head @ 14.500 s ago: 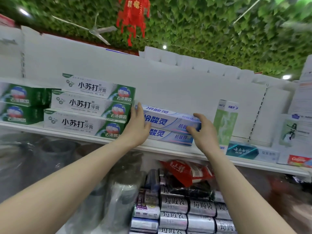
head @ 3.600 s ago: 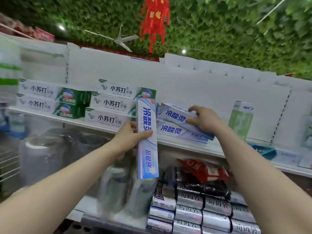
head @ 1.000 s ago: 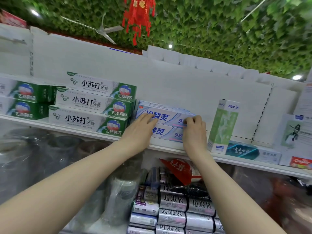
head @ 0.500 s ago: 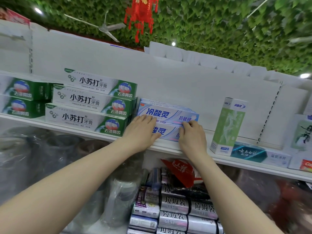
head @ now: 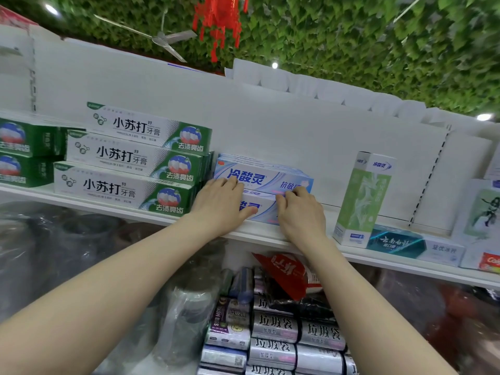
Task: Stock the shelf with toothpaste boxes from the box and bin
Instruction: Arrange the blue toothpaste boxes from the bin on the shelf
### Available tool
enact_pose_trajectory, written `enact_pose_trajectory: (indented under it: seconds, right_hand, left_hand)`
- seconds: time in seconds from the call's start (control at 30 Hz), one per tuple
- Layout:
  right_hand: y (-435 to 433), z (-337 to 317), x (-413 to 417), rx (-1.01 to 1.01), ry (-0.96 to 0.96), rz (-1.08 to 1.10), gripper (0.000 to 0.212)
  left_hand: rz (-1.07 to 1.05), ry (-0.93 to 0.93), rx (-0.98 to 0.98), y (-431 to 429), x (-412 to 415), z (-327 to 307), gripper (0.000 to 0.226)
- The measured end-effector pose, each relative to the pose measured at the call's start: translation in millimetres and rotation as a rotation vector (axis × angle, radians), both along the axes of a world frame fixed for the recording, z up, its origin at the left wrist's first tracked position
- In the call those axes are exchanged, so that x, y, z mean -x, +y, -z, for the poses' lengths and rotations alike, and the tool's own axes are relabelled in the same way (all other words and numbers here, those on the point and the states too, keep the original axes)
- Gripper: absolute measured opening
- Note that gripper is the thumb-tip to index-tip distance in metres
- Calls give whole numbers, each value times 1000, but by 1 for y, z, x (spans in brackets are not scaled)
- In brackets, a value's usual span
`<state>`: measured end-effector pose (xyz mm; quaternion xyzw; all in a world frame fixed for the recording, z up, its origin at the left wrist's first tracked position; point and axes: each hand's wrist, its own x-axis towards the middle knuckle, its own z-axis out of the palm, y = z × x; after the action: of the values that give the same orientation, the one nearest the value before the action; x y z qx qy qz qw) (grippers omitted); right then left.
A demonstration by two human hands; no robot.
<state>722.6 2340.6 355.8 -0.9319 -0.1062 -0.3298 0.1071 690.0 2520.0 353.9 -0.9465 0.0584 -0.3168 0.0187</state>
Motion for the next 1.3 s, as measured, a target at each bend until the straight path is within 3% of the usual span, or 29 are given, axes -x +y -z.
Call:
enact_pose_trajectory:
  seconds: [0.23,0.4,0.53,0.87,1.1,1.3]
  right_hand:
    - [1,11,-1,12,-60,11,44]
    - [7,25,7,-22,-230,-40,58]
    - [18,33,21,-47,-300,-108,44]
    - [54,65,78,-126,-270,-180,44]
    - [100,105,130,-164,-293,-152,43]
    - [136,177,171,-140,-210,-94,39]
  left_hand:
    - [10,-2,12,-3,4,2,71]
    - [76,-69,66,-6,16,7,65]
    - [143,-149,141,-2,32,15,52]
    - [316,-274,250,37,85,47,33]
    - [405,-215,253,90,123,91,27]
    - [450,-77,278,129,156,154,26]
